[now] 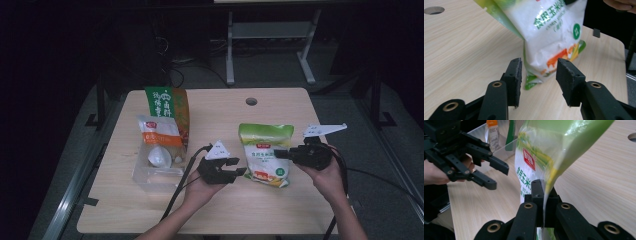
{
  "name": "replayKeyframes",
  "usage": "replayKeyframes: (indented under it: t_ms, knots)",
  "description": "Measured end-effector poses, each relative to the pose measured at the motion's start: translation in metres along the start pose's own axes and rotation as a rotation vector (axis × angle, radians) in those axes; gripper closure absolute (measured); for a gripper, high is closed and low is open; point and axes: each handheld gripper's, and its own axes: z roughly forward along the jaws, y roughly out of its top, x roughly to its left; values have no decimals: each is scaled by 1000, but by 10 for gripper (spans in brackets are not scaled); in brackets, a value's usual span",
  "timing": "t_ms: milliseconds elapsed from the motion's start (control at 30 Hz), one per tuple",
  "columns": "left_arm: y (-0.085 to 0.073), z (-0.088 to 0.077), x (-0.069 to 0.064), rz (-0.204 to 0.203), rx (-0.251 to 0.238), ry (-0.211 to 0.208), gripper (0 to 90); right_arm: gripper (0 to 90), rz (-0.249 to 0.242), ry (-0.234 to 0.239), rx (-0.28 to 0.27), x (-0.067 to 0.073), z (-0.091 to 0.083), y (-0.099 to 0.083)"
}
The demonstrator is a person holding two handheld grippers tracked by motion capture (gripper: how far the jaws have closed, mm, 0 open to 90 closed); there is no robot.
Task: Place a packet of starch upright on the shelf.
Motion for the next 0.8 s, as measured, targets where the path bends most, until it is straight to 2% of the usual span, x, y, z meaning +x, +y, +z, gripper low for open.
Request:
replayKeyframes:
  t_ms: [100,133,233,433,567,733,800]
  knots:
    - [-2,-4,-2,4,3,-8,534,899,-14,-8,-1,3,0,4]
    - [-5,-8,-4,22,8,-6,530,899,-17,-12,-1,5,0,5]
    - [-9,-14,-6,38,14,-10,516,900,-26,-16,5,8,0,10]
    - [-15,-24,-10,38,2,-21,501,900,-40,-19,21,14,3,18]
    - [-21,-33,-14,31,-13,-46,490,900,-62,-17,31,20,8,28]
    - [-29,-42,-19,47,-7,-41,471,900,-77,-11,42,28,15,37]
    - [-32,-45,-21,41,-11,-49,468,900,-81,-6,48,31,17,41]
